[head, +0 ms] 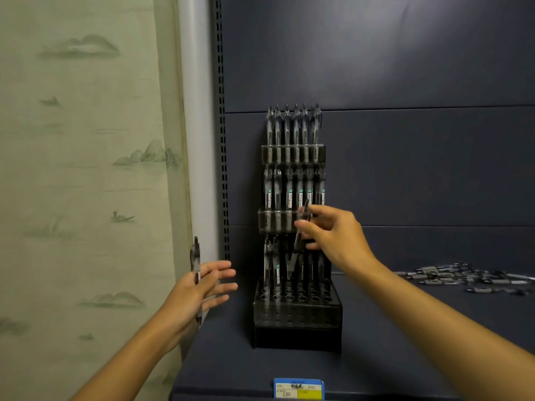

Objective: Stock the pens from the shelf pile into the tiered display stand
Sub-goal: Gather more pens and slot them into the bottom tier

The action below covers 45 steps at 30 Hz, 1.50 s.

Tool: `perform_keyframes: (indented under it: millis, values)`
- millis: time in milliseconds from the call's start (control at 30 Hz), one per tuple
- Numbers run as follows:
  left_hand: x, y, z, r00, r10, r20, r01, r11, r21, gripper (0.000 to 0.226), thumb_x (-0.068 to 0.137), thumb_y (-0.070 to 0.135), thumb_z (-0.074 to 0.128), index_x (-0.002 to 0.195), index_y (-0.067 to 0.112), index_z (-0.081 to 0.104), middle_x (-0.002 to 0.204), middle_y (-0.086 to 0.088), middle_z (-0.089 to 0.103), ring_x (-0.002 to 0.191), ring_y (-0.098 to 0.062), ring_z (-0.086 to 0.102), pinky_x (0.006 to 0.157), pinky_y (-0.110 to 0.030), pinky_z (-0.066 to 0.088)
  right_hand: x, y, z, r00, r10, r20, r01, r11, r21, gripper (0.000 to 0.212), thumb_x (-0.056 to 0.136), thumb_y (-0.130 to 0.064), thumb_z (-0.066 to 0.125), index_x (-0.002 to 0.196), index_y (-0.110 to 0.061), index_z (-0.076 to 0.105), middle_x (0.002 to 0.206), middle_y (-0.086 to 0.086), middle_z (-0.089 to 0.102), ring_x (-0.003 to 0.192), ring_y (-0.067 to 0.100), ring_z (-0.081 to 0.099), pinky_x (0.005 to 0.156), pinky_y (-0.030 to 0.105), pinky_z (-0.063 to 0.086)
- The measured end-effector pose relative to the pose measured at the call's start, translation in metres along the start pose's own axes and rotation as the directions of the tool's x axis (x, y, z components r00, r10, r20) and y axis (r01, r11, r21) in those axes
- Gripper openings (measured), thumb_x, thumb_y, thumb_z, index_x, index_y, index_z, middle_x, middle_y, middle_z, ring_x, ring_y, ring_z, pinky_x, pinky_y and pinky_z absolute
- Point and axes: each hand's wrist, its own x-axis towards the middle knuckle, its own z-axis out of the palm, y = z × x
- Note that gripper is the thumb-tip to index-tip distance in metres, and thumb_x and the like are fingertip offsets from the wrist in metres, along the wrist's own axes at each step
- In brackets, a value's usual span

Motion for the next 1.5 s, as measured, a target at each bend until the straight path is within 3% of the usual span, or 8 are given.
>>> perform_keyframes:
  millis: [267,400,567,733,1067,1233,1367,1500]
  values:
    - [-0.003,-0.003,0.007,0.998,0.017,0.059,-0.023,0.994,0.107,0.023,0.102,0.014,0.046,0.113,0.016,0.067,0.108,-0.002,0.076,0.096,-0.019,0.074,0.078,-0.027,0.059,-0.007,0.018,0.012,0.999,-0.031,0.025,0.033,0.994,-0.106,0.044,0.092,-0.025,0.070,0.135,-0.019,0.060,0.108,-0.001,0.072,0.095,0.010,0.070,0.076,0.030,0.062]
    - [-0.004,-0.007,0.009,0.995,0.017,0.094,-0.032,0.987,0.158,0.025,0.102,0.014,0.045,0.113,0.018,0.067,0.106,0.002,0.076,0.097,-0.018,0.073,0.079,-0.027,0.058,-0.010,0.027,0.020,0.997,-0.013,0.073,0.022,0.993,-0.115,0.040,0.090,-0.024,0.071,0.130,-0.020,0.065,0.104,-0.002,0.073,0.089,0.008,0.071,0.075,0.025,0.062]
    - [-0.002,-0.008,0.012,0.994,0.015,0.108,-0.033,0.985,0.171,0.025,0.102,0.014,0.045,0.113,0.018,0.068,0.107,0.001,0.076,0.098,-0.019,0.073,0.079,-0.027,0.057,-0.014,0.040,0.026,0.996,-0.025,0.090,0.044,0.977,-0.211,0.036,0.088,-0.030,0.074,0.122,-0.022,0.068,0.090,-0.009,0.072,0.081,0.004,0.071,0.082,0.030,0.060]
    - [-0.002,-0.007,0.013,0.994,0.020,0.112,-0.039,0.984,0.176,0.026,0.103,0.013,0.044,0.112,0.018,0.068,0.106,0.002,0.076,0.097,-0.018,0.073,0.081,-0.029,0.057,-0.013,0.041,0.026,0.996,-0.020,0.087,0.043,0.962,-0.270,0.015,0.088,-0.033,0.074,0.095,-0.026,0.062,0.076,-0.007,0.072,0.068,0.000,0.070,0.072,0.026,0.060]
    - [0.002,-0.003,0.019,0.989,0.035,0.141,-0.061,0.982,0.179,0.025,0.102,0.013,0.046,0.112,0.017,0.068,0.107,0.001,0.075,0.094,-0.017,0.073,0.075,-0.024,0.057,-0.017,0.045,0.019,0.991,0.017,0.136,0.032,0.934,-0.355,0.022,0.084,-0.041,0.075,0.081,-0.024,0.062,0.074,-0.006,0.071,0.060,0.001,0.069,0.059,0.015,0.052]
    - [0.000,0.006,0.021,0.988,0.062,0.140,-0.090,0.976,0.200,0.026,0.102,0.013,0.045,0.112,0.018,0.068,0.103,0.004,0.076,0.088,-0.012,0.073,0.071,-0.021,0.057,-0.017,0.019,0.012,0.995,-0.086,0.044,0.095,0.957,-0.273,0.015,0.087,-0.038,0.072,0.086,-0.025,0.064,0.076,-0.006,0.070,0.061,0.003,0.069,0.064,0.022,0.057]
    - [-0.001,0.018,0.027,0.987,0.089,0.131,-0.107,0.985,0.135,0.025,0.102,0.014,0.046,0.113,0.020,0.068,0.105,0.000,0.076,0.089,-0.013,0.073,0.072,-0.024,0.057,-0.021,-0.011,0.029,0.953,-0.199,0.229,0.250,0.944,-0.217,0.009,0.089,-0.036,0.071,0.090,-0.028,0.073,0.077,-0.010,0.069,0.072,0.004,0.066,0.070,0.022,0.056]
    - [-0.004,0.027,0.044,0.981,0.114,0.156,-0.137,0.980,0.146,0.025,0.104,0.017,0.044,0.116,0.020,0.065,0.102,-0.001,0.076,0.093,-0.014,0.073,0.074,-0.027,0.059,-0.024,-0.025,0.051,0.915,-0.239,0.325,0.313,0.928,-0.200,0.027,0.085,-0.046,0.072,0.105,-0.027,0.073,0.077,-0.011,0.068,0.073,0.002,0.066,0.072,0.015,0.054]
